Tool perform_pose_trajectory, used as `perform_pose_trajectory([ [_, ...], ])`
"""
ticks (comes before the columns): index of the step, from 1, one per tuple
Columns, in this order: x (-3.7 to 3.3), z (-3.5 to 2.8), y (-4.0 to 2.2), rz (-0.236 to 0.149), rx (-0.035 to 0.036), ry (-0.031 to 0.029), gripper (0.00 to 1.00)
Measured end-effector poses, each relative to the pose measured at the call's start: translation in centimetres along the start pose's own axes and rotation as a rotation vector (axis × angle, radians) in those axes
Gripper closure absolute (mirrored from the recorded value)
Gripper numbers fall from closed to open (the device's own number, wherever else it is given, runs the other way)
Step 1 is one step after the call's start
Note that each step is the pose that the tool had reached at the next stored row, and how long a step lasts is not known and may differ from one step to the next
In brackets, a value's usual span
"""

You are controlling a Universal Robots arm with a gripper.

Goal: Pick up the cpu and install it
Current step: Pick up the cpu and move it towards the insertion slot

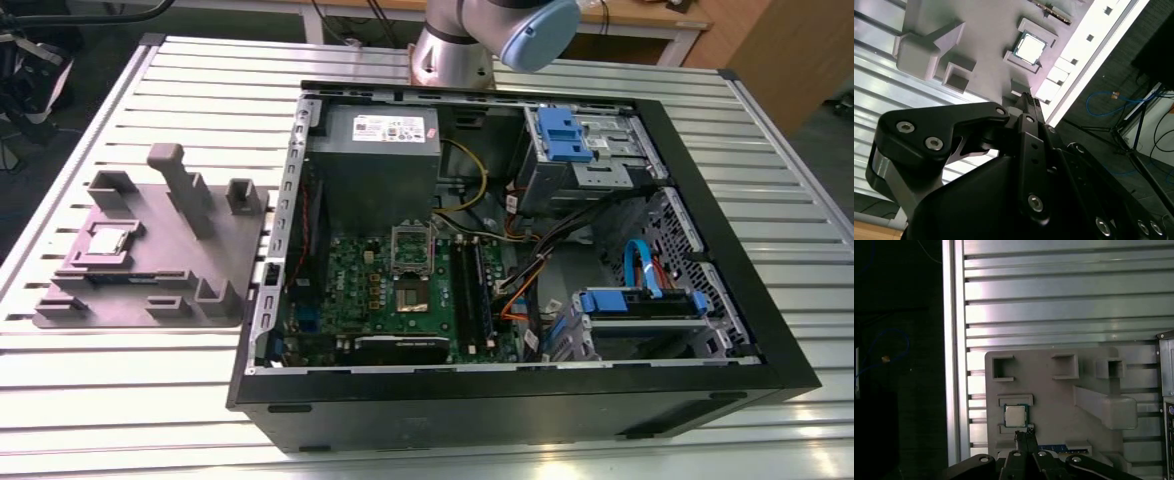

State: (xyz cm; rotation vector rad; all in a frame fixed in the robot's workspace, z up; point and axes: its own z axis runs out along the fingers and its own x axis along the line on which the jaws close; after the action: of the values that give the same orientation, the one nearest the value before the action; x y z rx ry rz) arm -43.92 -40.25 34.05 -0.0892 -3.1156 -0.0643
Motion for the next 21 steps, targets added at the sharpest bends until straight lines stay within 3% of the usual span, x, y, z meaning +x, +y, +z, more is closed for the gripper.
perform_pose_trajectory([
  [6, 0.0, 0.0, 0.0, 0.0, 0.0, 0.0, 0.89],
  [11, 0.0, 0.0, 0.0, 0.0, 0.0, -0.0001, 0.65],
  [15, 0.0, 0.0, 0.0, 0.0, 0.0, 0.0, 0.53],
  [17, 0.0, 0.0, 0.0, 0.0, 0.0, 0.0, 0.42],
  [19, 0.0, 0.0, 0.0, 0.0, 0.0, 0.0, 0.42],
  [20, 0.0, 0.0, 0.0, 0.0, 0.0, 0.0, 0.35],
  [21, 0.0, 0.0, 0.0, 0.0, 0.0, 0.0, 0.35],
])
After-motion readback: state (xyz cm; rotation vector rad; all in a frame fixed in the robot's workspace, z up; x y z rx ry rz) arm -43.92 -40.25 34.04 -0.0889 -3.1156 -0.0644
